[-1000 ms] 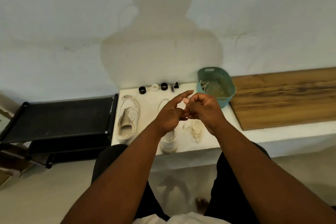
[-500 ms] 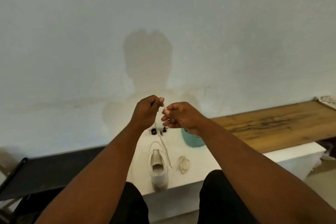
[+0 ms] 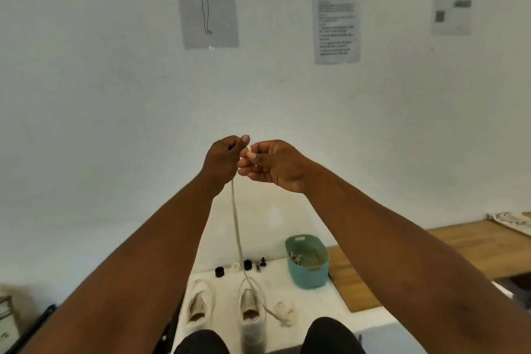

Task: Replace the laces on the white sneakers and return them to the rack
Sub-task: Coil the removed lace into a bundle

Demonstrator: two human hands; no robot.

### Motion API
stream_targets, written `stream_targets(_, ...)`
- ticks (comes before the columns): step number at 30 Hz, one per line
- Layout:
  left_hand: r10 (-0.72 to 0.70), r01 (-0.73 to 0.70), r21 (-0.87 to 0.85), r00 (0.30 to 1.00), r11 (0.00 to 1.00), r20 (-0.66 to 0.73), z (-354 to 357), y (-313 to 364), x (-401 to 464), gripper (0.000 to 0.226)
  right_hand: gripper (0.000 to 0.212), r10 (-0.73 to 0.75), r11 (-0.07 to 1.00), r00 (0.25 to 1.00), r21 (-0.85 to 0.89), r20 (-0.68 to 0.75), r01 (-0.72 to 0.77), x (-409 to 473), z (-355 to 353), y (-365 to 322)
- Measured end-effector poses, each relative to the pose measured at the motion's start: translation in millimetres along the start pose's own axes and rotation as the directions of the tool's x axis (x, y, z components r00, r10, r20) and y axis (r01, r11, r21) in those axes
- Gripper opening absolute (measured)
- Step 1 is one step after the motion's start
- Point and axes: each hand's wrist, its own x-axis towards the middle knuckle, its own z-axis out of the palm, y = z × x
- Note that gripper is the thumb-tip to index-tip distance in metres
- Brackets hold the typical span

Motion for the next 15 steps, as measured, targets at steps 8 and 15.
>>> stream_targets(8, 0.143, -0.142, 0.022, 0.989, 0.990, -0.045, -9.7, 87.7, 10.3, 0.024, 0.013, -0.313, 0.948, 0.933, 0.008, -0.175, 0.320, 15.9, 18.9, -90.6)
stream_targets(15, 0.306, -0.264, 0.425, 0.951, 0.866, -0.033, -18.4, 121.1, 8.7, 0.029, 0.019, -0.475, 0.878, 0.835, -0.094, -0.279, 0.469, 31.0, 22.3, -125.2)
